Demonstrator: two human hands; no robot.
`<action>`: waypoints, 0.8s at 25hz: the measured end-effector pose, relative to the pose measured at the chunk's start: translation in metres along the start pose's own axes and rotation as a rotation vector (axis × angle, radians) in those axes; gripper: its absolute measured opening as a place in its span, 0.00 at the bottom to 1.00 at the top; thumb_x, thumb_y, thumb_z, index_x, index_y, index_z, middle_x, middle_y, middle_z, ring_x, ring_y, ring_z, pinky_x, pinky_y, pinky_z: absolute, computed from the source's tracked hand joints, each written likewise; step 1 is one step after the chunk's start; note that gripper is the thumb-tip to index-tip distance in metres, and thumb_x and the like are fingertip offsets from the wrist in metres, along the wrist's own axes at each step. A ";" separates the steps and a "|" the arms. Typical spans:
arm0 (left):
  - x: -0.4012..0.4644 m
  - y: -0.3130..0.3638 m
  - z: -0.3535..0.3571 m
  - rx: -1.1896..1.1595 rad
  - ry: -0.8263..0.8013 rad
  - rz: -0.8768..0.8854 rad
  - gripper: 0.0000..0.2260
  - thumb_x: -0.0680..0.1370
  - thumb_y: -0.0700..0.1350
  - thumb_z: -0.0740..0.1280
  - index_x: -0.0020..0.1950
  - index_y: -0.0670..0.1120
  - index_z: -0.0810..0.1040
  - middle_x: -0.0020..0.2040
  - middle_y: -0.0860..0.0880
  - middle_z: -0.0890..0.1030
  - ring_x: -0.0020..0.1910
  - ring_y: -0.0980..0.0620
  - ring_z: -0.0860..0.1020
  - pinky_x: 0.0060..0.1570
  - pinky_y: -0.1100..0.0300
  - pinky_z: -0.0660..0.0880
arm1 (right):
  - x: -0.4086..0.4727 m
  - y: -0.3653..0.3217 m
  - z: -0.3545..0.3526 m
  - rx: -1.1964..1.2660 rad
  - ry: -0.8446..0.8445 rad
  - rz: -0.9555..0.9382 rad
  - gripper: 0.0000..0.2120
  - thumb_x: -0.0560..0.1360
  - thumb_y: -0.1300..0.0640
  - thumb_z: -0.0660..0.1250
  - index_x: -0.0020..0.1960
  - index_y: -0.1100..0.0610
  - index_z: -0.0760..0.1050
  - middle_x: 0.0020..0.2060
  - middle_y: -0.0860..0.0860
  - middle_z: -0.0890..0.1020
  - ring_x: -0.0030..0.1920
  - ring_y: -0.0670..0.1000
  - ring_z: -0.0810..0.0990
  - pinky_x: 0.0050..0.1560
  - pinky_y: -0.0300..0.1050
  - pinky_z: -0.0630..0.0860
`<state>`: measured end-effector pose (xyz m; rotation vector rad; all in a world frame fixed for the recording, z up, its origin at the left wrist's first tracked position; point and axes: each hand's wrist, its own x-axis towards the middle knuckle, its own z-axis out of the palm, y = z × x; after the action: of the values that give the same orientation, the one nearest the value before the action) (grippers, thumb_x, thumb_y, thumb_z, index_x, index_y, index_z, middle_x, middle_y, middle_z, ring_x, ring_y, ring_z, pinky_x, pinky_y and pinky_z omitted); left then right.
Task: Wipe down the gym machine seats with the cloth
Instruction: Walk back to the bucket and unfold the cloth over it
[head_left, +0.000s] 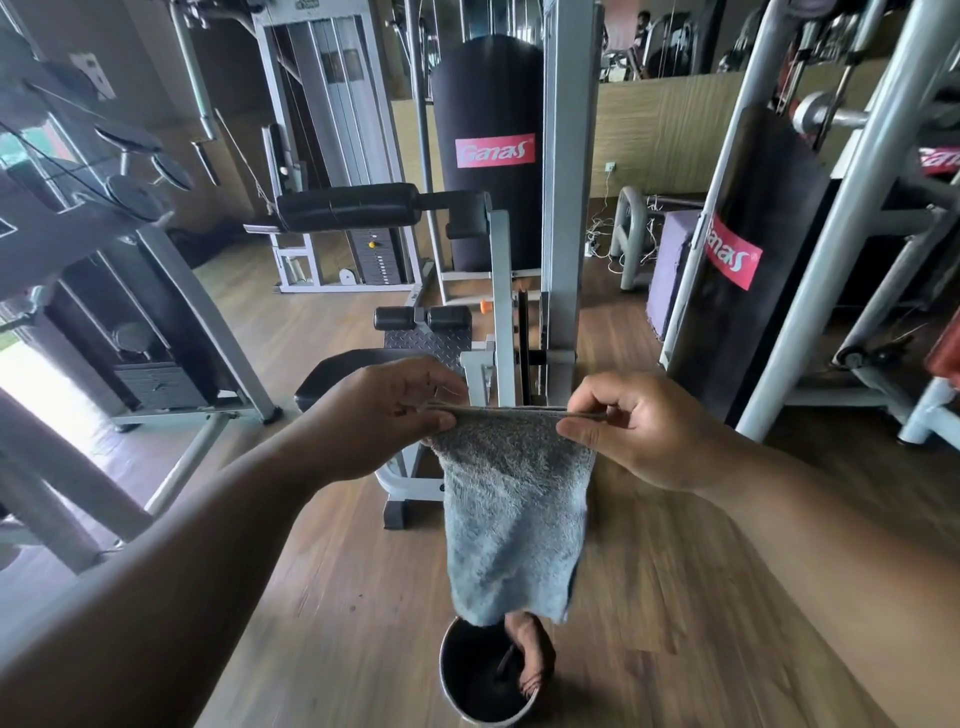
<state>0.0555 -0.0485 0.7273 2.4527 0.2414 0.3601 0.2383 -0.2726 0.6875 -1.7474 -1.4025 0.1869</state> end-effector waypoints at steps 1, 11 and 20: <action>0.000 -0.001 0.000 0.013 0.000 -0.012 0.11 0.75 0.42 0.74 0.48 0.58 0.81 0.43 0.67 0.82 0.42 0.67 0.81 0.41 0.75 0.71 | 0.000 0.000 0.000 -0.033 -0.019 0.004 0.11 0.75 0.44 0.69 0.42 0.51 0.78 0.32 0.49 0.78 0.31 0.47 0.76 0.34 0.49 0.75; -0.003 -0.013 0.008 0.096 0.019 -0.059 0.06 0.72 0.45 0.77 0.43 0.55 0.83 0.37 0.58 0.82 0.39 0.62 0.79 0.38 0.71 0.72 | -0.003 0.008 0.013 -0.154 -0.015 0.095 0.10 0.69 0.52 0.78 0.49 0.48 0.81 0.35 0.43 0.80 0.35 0.41 0.77 0.36 0.31 0.70; -0.007 -0.075 0.038 0.087 -0.088 -0.095 0.05 0.74 0.44 0.75 0.44 0.53 0.82 0.39 0.58 0.81 0.39 0.65 0.77 0.38 0.73 0.70 | -0.006 0.040 0.065 -0.252 -0.064 0.223 0.10 0.71 0.45 0.75 0.42 0.49 0.77 0.35 0.45 0.78 0.37 0.45 0.76 0.38 0.40 0.70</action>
<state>0.0542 -0.0137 0.6502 2.5247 0.3404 0.2041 0.2268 -0.2437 0.6175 -2.1242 -1.3192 0.1945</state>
